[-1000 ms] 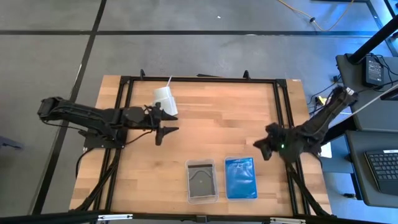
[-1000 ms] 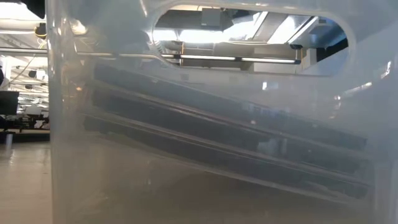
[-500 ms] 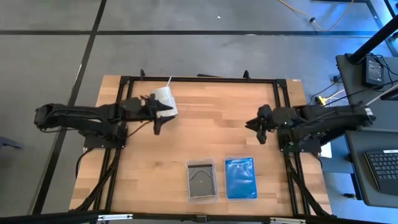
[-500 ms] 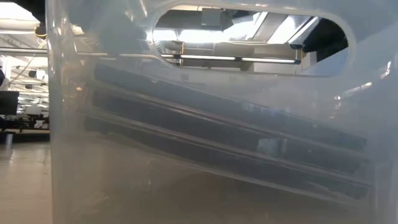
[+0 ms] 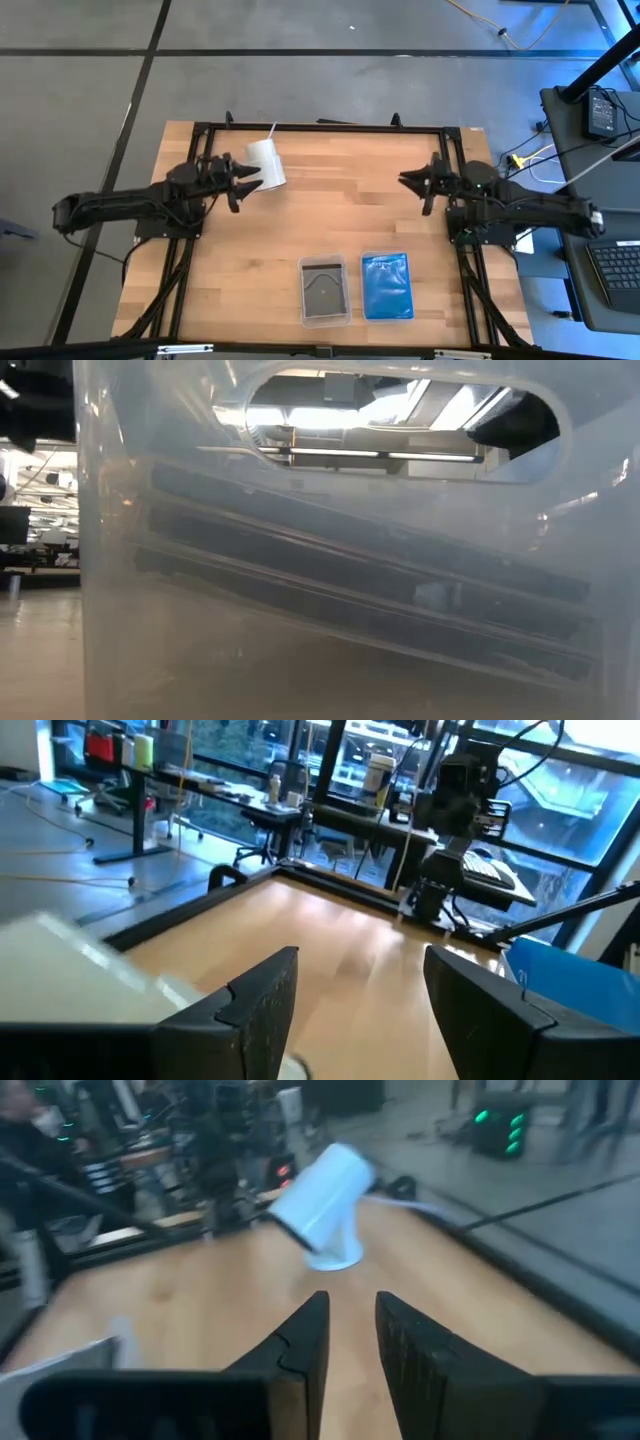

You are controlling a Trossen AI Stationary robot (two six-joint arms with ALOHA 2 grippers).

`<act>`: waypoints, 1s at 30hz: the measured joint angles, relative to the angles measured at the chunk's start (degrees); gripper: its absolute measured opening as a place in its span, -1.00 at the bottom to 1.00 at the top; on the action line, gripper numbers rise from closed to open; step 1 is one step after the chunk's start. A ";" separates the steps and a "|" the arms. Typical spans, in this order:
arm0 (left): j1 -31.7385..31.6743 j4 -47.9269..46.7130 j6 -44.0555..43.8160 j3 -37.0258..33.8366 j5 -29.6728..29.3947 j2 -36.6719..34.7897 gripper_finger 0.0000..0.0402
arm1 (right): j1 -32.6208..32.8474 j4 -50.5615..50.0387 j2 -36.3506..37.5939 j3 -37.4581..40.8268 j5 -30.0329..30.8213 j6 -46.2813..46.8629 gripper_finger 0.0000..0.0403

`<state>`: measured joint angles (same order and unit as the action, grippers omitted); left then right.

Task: Pick & place jewel cases by type
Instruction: Return to Home Position

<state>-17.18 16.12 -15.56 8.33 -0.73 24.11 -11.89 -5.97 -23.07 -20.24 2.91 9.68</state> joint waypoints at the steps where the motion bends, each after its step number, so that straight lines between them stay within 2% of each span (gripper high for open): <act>1: -0.35 -0.15 -0.31 -0.84 0.50 -1.03 0.07 | -0.77 -0.06 1.28 0.75 0.30 -1.02 -0.56; 8: -2.18 -0.09 -0.82 -5.07 1.79 -6.70 0.07 | -5.56 0.70 10.06 6.65 0.44 -2.39 -0.56; 16: -3.33 1.29 -1.14 -7.82 2.20 -8.85 0.07 | -8.41 0.11 17.87 12.38 0.45 -2.71 -0.56; 21: -3.35 1.16 0.23 -7.86 0.50 -9.62 0.07 | -9.89 -0.65 22.98 16.01 0.46 -2.96 -0.56; 30: -3.35 1.75 4.23 -7.86 1.90 -9.88 0.07 | -10.29 2.08 23.02 17.48 -2.14 -7.25 -0.56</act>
<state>-20.53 17.87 -11.34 0.47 1.17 14.24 -22.18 -3.88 -0.05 -2.76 0.78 2.44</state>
